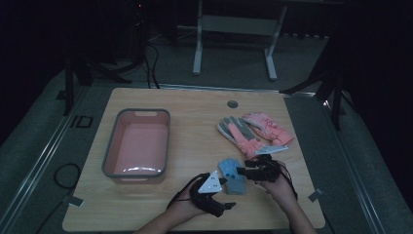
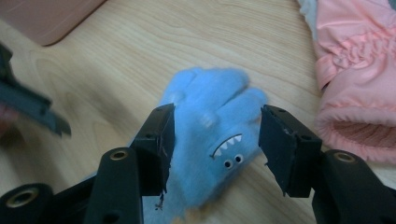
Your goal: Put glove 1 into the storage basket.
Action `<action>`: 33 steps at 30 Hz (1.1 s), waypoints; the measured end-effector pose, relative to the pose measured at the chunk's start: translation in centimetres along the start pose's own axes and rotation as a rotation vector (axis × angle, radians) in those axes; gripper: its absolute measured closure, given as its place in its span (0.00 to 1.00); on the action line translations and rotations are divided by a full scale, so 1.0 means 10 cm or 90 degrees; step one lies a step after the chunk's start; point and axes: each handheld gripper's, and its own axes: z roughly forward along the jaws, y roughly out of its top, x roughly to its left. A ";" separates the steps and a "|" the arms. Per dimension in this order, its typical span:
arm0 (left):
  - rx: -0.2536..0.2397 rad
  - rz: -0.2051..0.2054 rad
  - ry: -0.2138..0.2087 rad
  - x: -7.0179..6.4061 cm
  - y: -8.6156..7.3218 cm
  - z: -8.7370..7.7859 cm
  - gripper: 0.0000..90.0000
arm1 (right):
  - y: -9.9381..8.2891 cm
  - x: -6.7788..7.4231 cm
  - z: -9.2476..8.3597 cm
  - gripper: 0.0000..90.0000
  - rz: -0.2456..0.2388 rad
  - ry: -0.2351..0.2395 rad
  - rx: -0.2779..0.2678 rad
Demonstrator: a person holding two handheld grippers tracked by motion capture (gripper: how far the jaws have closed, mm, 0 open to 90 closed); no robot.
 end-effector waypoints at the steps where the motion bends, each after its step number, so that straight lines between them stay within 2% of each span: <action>1: 0.004 0.009 0.002 0.01 0.02 0.03 0.22 | 0.01 0.00 0.02 0.51 0.004 -0.004 0.003; 3: 0.025 0.031 0.004 0.02 0.05 0.09 0.23 | 0.03 0.00 0.05 0.52 -0.002 -0.008 0.012; 5: 0.040 0.057 0.008 0.04 0.08 0.14 0.27 | 0.05 0.00 0.09 0.52 0.012 -0.011 0.011; 6: 0.043 0.065 0.012 0.05 0.09 0.16 0.27 | 0.05 -0.01 0.11 0.51 0.018 -0.009 0.012; 8: 0.052 0.078 0.012 0.08 0.10 0.20 0.35 | 0.06 -0.01 0.16 0.46 0.019 -0.025 0.014; 10: 0.057 0.087 0.008 0.11 0.12 0.24 0.37 | 0.07 -0.02 0.22 0.43 0.019 -0.037 0.019; 12: 0.062 0.102 0.002 0.11 0.13 0.29 0.42 | 0.06 -0.02 0.27 0.41 0.022 -0.029 0.023; 16: 0.097 0.126 -0.003 0.11 0.12 0.39 0.47 | 0.02 0.03 0.33 0.38 -0.003 -0.046 0.035; 18: 0.112 0.122 -0.003 0.13 0.10 0.42 0.48 | -0.01 0.05 0.36 0.38 -0.015 -0.055 0.042; 21: 0.115 0.096 0.004 0.14 0.08 0.43 0.51 | -0.03 0.07 0.38 0.40 -0.028 -0.062 0.041; 26: 0.128 0.096 0.024 0.15 0.07 0.44 0.56 | -0.04 0.08 0.39 0.45 -0.030 -0.059 0.040; 30: 0.134 0.098 0.035 0.17 0.05 0.45 0.62 | -0.02 0.13 0.41 0.61 -0.047 -0.054 0.050; 31: 0.135 0.099 0.037 0.17 0.05 0.45 0.63 | -0.01 0.14 0.41 0.62 -0.050 -0.049 0.052; 33: 0.138 0.112 0.044 0.15 0.05 0.45 0.65 | -0.01 0.16 0.43 0.69 -0.056 -0.046 0.054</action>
